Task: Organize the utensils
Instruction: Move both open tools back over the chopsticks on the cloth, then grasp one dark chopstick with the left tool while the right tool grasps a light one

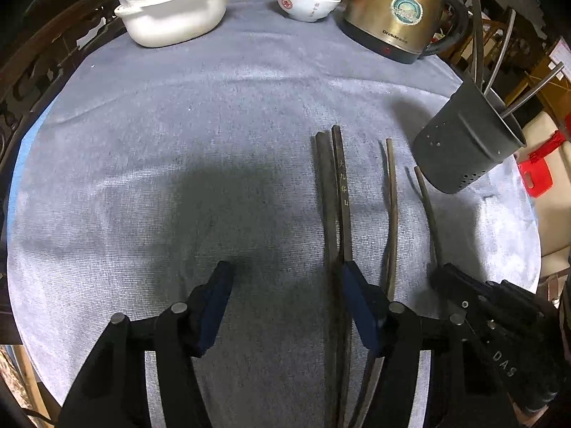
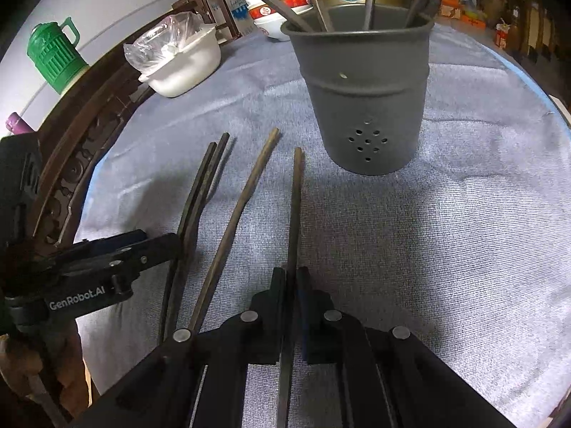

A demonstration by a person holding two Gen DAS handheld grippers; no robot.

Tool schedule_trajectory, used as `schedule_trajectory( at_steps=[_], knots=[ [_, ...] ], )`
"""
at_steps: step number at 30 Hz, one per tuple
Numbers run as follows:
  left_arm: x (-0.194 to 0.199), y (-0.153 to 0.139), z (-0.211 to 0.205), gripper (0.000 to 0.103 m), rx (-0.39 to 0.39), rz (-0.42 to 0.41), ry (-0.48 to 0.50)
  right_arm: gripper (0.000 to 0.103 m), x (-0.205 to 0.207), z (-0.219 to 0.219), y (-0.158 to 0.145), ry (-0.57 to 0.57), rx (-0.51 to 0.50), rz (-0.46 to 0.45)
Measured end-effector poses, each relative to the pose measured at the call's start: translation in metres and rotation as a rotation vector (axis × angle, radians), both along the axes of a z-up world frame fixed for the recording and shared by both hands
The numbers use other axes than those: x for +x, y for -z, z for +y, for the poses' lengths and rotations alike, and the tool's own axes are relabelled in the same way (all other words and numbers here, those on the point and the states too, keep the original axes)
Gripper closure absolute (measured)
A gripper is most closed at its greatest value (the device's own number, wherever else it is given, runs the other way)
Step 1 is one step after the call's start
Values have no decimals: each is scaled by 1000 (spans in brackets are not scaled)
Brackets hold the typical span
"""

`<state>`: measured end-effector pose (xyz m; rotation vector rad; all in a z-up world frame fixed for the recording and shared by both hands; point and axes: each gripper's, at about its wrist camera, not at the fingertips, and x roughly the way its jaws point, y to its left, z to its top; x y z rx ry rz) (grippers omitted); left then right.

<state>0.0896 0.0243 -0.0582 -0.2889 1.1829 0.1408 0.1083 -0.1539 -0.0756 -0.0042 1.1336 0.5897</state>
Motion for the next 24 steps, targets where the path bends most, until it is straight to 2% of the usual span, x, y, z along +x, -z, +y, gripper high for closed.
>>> schedule_trajectory(
  at_steps=[3, 5, 9, 11, 17, 24],
  knots=[
    [5, -1, -5, 47, -8, 2, 11, 95, 0, -2, 0, -1, 2, 0],
    [5, -2, -7, 59, -19, 1, 27, 95, 0, -3, 0, -3, -2, 1],
    [8, -2, -9, 65, -44, 8, 34, 95, 0, 1, 0, -7, -10, 0],
    [9, -2, -9, 73, -69, 17, 39, 95, 0, 2, 0, -9, -14, 0],
    [9, 0, -6, 74, -123, 19, 44, 95, 1, 5, 0, -12, -21, 0],
    [-2, 4, 8, 78, -152, 32, 13, 96, 2, 5, 0, -17, -23, 1]
  ],
)
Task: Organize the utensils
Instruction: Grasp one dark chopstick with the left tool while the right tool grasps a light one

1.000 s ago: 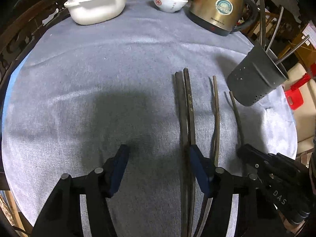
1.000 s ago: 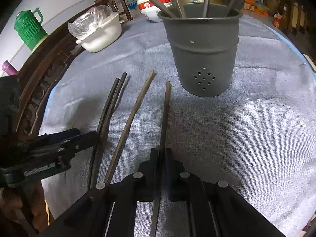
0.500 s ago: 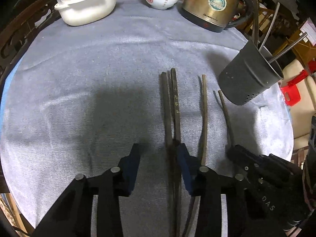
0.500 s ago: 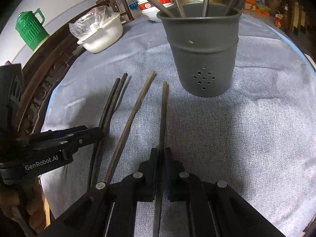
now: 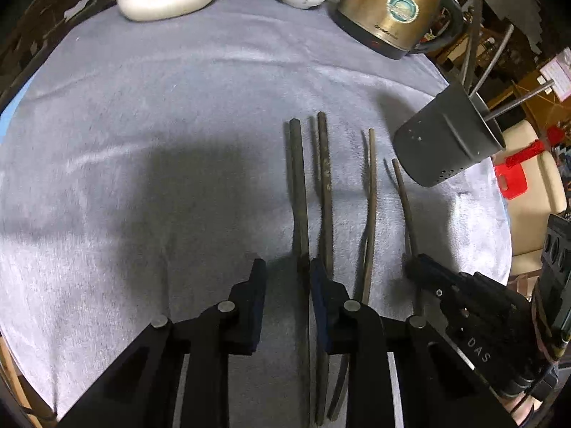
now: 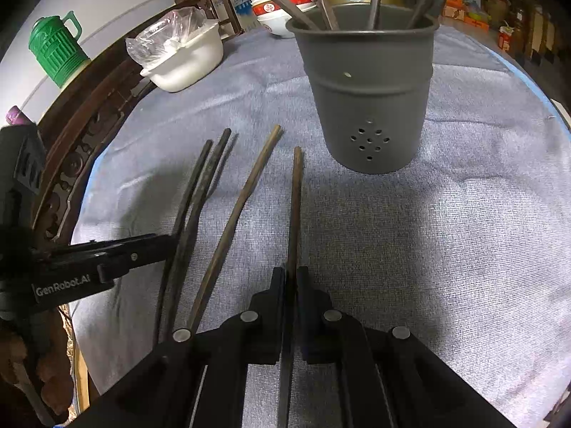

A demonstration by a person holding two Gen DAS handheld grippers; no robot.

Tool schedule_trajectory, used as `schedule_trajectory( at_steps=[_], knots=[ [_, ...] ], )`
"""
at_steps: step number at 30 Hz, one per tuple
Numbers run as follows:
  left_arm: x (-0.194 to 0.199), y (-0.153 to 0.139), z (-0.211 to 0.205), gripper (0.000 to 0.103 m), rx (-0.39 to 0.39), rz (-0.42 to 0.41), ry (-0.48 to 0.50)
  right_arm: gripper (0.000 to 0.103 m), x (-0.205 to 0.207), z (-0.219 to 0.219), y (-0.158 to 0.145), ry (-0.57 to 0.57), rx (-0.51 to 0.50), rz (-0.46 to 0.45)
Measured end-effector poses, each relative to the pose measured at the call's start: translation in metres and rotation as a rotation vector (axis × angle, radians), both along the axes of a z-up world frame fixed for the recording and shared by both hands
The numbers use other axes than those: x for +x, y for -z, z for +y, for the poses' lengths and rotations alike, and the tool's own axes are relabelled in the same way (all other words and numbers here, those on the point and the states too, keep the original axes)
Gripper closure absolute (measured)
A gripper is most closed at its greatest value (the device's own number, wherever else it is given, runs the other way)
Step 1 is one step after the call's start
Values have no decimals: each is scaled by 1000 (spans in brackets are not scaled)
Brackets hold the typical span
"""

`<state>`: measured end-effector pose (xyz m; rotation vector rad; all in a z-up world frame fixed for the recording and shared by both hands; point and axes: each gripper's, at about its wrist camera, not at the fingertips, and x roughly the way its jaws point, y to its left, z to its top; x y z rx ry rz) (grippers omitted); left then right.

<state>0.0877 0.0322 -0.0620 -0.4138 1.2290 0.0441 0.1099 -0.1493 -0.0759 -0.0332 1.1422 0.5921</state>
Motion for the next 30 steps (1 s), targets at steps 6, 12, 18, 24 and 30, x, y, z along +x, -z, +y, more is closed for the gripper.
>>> schedule_trajectory(
  at_steps=[6, 12, 18, 24, 30],
  knots=[
    [2, 0, -8, 92, 12, 20, 24, 96, 1, 2, -1, -6, -10, 0],
    [-7, 3, -7, 97, 0, 41, 34, 96, 0, 4, -1, -23, -29, 6],
    [-45, 6, 3, 97, -19, 68, 6, 96, -9, 0, -1, -51, -55, 43],
    [-40, 3, 12, 84, -35, 80, -17, 92, -6, 7, -4, -78, -105, 84],
    [-13, 3, 19, 71, -3, 108, -8, 89, 15, 26, -5, -76, -155, 102]
  ],
)
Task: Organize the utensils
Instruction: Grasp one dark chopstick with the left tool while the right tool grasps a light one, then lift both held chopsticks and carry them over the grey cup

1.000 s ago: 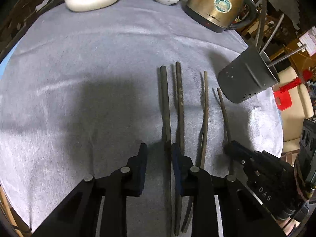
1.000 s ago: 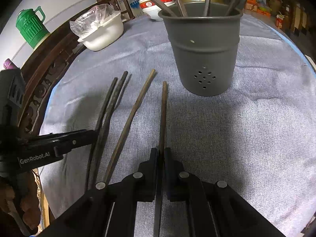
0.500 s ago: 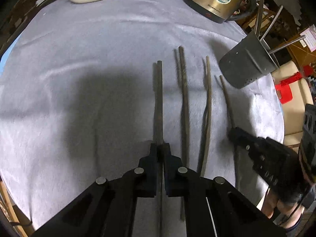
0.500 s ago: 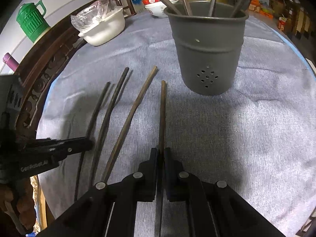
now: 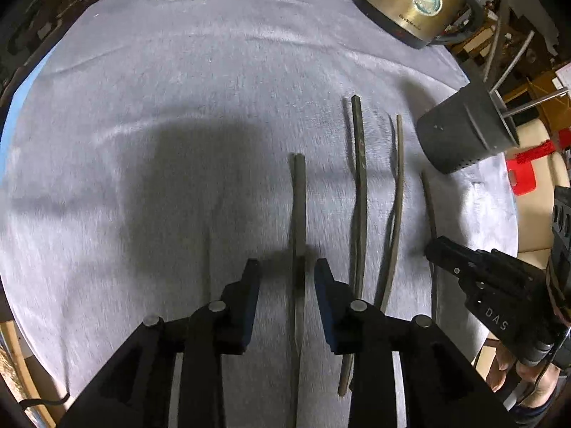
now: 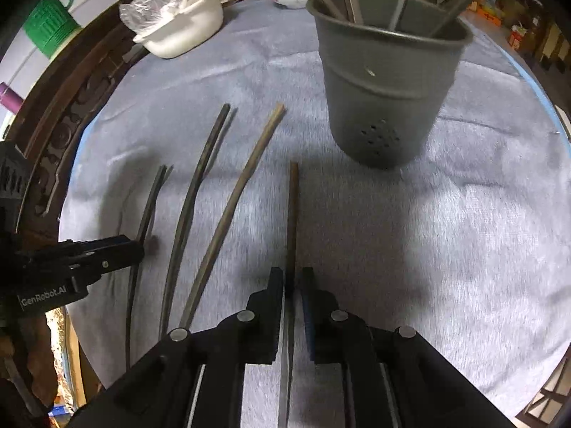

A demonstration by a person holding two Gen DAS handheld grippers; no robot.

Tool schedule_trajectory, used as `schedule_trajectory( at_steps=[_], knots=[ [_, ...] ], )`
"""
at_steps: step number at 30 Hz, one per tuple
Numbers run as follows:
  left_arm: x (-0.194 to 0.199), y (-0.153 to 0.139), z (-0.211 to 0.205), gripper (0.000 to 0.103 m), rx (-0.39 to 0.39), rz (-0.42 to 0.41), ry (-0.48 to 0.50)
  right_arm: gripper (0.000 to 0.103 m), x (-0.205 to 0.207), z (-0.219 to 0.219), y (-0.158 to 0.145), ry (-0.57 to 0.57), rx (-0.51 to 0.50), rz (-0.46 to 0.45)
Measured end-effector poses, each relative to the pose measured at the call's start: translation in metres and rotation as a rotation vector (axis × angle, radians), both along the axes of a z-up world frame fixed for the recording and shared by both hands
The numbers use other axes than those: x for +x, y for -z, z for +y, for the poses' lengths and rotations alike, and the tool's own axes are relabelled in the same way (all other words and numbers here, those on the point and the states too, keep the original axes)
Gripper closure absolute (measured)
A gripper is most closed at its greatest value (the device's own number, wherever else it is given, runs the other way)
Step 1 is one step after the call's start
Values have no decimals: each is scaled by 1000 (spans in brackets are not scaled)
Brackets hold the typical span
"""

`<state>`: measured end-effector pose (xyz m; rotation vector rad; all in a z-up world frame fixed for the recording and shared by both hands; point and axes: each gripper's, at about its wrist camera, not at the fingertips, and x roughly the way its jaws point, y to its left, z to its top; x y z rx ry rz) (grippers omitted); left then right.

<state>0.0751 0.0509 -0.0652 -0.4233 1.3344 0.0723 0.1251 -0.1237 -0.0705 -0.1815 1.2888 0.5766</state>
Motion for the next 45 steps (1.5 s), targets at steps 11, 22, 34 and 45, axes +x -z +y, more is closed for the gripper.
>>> schedule_trajectory(
  at_steps=[11, 22, 34, 45],
  knots=[
    [13, 0, 12, 98, -78, 28, 33, 97, -1, 10, -8, -40, -34, -19],
    [-34, -91, 39, 98, 38, -415, -115, 97, -47, -71, -95, 169, 312, -380],
    [-48, -116, 36, 98, 263, -761, -284, 97, -36, -89, -120, 383, 406, -794],
    [-50, -106, 13, 97, 394, -805, -264, 97, -39, -75, -104, 348, 325, -902]
  ],
)
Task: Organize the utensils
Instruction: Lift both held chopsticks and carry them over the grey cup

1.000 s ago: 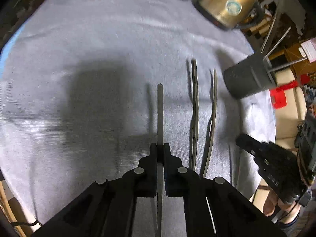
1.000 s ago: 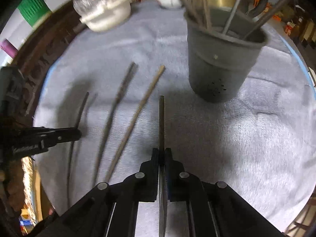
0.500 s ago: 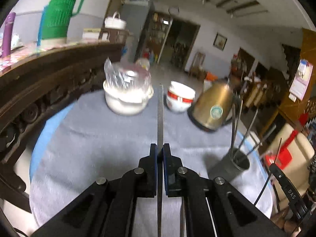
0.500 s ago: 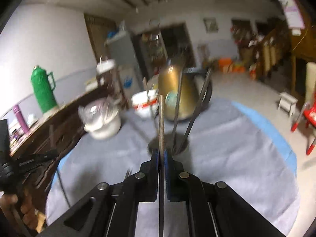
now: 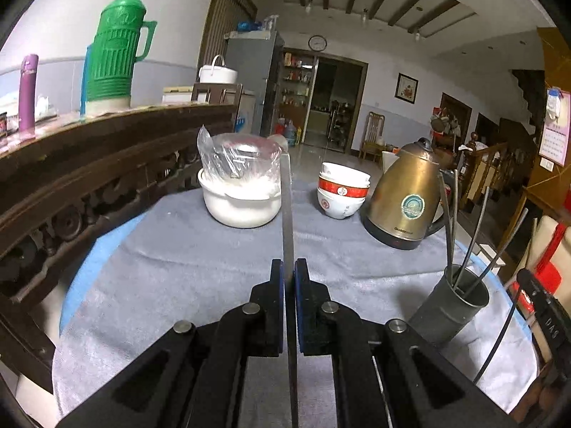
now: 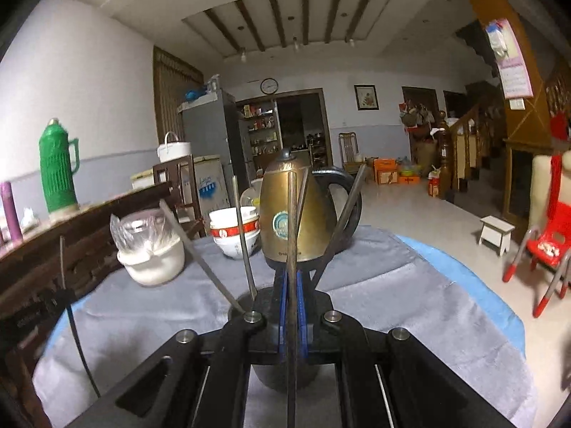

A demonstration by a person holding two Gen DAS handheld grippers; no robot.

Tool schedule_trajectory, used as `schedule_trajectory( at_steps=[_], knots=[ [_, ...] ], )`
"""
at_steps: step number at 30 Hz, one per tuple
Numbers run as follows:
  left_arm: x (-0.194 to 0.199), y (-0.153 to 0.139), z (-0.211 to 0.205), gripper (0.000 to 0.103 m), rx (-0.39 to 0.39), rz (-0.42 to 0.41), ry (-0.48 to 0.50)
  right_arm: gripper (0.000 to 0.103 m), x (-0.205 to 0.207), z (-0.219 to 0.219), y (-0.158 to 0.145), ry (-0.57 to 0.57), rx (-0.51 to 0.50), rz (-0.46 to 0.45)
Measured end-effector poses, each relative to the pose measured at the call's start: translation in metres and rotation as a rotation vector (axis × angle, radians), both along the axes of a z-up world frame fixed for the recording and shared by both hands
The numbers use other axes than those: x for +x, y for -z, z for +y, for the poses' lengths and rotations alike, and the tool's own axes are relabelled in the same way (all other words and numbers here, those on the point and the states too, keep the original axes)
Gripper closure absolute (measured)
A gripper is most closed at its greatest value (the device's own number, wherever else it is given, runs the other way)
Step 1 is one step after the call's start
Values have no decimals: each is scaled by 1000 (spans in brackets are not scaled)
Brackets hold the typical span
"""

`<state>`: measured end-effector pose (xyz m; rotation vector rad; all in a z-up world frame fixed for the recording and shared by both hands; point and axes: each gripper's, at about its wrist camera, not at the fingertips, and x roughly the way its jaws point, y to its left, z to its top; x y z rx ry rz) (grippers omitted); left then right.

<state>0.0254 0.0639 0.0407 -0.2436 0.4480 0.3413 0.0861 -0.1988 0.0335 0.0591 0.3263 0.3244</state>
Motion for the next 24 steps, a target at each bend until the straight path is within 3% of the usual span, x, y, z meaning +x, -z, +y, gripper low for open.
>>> schedule_trajectory(
  at_steps=[11, 24],
  knots=[
    [-49, -15, -3, 96, -15, -31, 51, 97, -54, -14, -11, -32, -32, -50],
    [-96, -18, -3, 95, -75, -30, 82, 97, -106, -45, -16, -52, 7, -2]
  ],
)
